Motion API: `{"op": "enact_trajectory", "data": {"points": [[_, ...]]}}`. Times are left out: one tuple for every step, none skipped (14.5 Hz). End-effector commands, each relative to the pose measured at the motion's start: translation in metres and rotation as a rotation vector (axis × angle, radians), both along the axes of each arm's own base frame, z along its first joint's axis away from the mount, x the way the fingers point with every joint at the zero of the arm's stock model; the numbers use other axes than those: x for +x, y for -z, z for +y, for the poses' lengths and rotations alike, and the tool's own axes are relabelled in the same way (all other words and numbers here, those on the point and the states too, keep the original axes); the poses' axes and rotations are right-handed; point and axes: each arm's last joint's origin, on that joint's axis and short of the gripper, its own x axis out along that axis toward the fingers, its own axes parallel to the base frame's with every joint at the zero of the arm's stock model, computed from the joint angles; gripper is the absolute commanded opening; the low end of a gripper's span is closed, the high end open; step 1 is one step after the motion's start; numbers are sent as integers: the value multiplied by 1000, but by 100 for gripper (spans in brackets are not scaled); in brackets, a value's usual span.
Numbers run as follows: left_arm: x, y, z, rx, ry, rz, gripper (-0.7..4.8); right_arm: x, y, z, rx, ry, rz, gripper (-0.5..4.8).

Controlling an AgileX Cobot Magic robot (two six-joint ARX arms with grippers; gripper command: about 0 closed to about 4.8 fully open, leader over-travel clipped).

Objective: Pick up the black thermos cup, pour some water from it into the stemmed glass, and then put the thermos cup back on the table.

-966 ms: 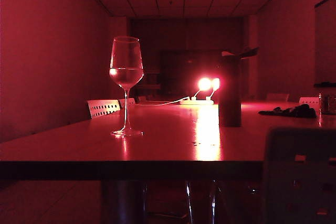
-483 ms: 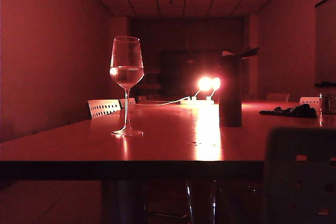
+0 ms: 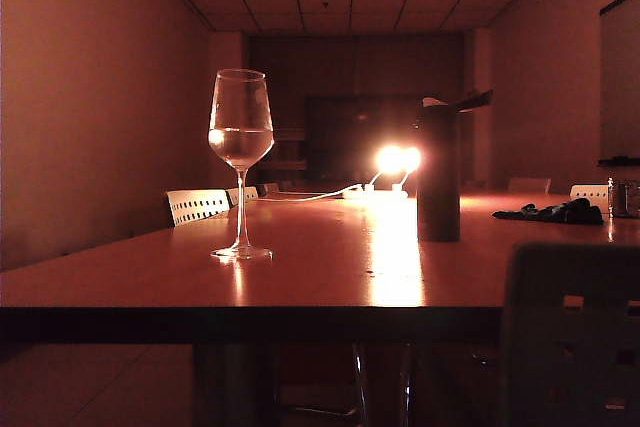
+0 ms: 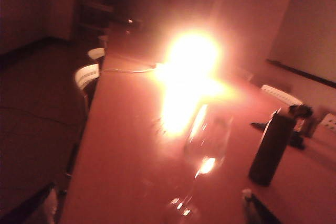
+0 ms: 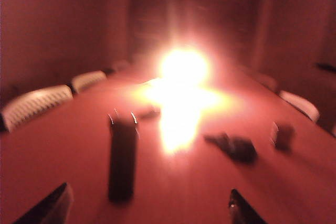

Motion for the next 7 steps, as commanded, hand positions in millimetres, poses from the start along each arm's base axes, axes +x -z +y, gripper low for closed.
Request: {"op": "enact_trajectory", "data": {"points": [[26, -43, 0, 11, 52, -51, 479, 22, -42, 1, -15, -52, 3, 382], [38, -53, 1, 16, 72, -55, 479, 32, -55, 1, -17, -59, -8, 382], [55, -62, -1, 19, 92, -55, 479, 44, -68, 1, -20, -79, -28, 382], [80, -71, -7, 16, 138, -19, 479, 65, -79, 3, -32, -135, -20, 382], [95, -74, -14, 14, 178, 11, 479, 86, -81, 3, -34, -156, 4, 382], [109, -75, -23, 13, 217, 34, 479, 103, -78, 4, -27, -165, 21, 382], [122, -73, -34, 9, 247, 53, 479, 125, -71, 6, -27, -179, 25, 382]]}}
